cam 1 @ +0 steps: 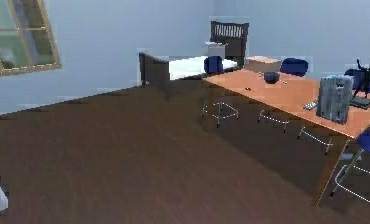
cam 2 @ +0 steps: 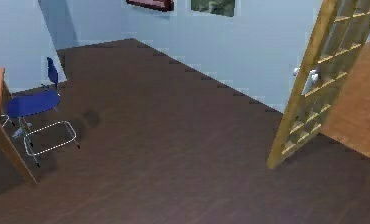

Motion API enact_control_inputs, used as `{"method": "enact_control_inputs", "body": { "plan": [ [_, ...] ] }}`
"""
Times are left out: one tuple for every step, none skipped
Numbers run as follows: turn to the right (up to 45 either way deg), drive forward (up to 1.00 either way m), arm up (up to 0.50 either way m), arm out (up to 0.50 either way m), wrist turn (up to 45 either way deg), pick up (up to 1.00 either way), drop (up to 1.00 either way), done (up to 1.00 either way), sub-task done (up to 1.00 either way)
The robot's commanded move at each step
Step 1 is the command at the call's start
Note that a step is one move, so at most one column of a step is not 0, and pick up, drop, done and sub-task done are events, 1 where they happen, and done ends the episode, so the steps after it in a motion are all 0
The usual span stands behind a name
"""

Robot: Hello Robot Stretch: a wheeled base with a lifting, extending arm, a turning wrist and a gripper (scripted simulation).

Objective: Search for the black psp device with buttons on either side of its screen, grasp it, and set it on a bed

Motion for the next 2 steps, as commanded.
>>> {"method": "enact_control_inputs", "body": {
  "plan": [
    [12.0, 0.00, 0.00, 0.00, 0.0, 0.00, 0.00, 0.00, 0.00],
    [0.0, 0.15, 0.00, 0.00, 0.0, 0.00, 0.00, 0.00, 0.00]
  ]
}}
